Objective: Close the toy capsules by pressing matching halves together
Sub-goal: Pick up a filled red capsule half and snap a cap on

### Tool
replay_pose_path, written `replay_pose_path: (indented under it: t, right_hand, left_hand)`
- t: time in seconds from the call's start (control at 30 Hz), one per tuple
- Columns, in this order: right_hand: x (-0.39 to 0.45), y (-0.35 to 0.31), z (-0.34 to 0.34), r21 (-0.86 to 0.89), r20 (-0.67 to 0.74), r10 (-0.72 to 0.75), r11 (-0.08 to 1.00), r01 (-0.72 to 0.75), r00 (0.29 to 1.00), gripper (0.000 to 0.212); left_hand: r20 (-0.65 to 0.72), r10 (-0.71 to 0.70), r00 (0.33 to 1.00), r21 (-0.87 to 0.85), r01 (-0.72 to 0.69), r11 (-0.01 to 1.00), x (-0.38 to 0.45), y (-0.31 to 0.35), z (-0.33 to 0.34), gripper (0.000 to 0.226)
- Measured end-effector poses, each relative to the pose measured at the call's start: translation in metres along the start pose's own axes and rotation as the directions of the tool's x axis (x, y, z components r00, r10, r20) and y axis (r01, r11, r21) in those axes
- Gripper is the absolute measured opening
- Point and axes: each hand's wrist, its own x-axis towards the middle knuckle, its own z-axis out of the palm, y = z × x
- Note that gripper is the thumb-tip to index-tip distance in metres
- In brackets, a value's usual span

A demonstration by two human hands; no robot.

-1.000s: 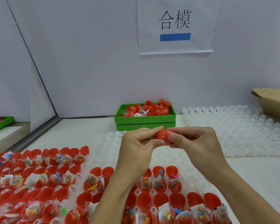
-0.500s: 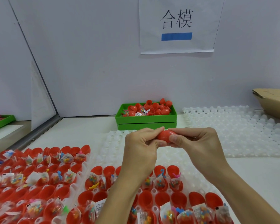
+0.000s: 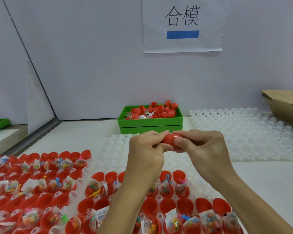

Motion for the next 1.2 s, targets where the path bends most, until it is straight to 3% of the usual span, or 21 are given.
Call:
replay_pose_path:
  t: [0.1,0.2,0.27,0.53,0.9,1.2]
  right_hand:
    - [0.0009,-0.0001,-0.0005,0.060,0.003,0.051,0.997,-0.051,0.999,0.015]
    - [0.0014,-0.0004,-0.0014,0.085,0.009,0.076,0.993,-0.076,0.997,0.022]
    - [0.0015,-0.0003,-0.0029,0.107,0.009,0.079,0.991,-0.079,0.997,0.021]
    - [0.0002,0.0026,-0.0015,0.092,-0.012,0.075,0.993,-0.074,0.997,0.016]
    - [0.0028,0.0027,-0.0049,0.003,0.009,0.073,0.997,-0.074,0.997,0.019]
    - [0.0032,0.0061,-0.0060,-0.079,0.033,0.054,0.996,-0.051,0.998,0.017]
  left_hand:
    - [0.032,-0.109,0.993,-0.156,0.113,0.981,0.0027,0.0016,-0.0028,0.033]
    - [0.074,-0.189,0.979,-0.347,0.203,0.916,0.0035,0.0049,-0.0055,0.038]
    - [0.077,-0.216,0.973,-0.367,0.229,0.902,0.0029,0.0062,-0.0046,0.036]
    - [-0.002,-0.194,0.981,-0.181,0.191,0.965,0.0009,0.0032,-0.0002,0.031]
    - [0.102,-0.037,0.994,-0.018,0.039,0.999,0.0010,0.0025,-0.0019,0.024]
    - [0.099,0.062,0.993,0.092,-0.071,0.993,0.0005,0.0020,0.0002,0.023]
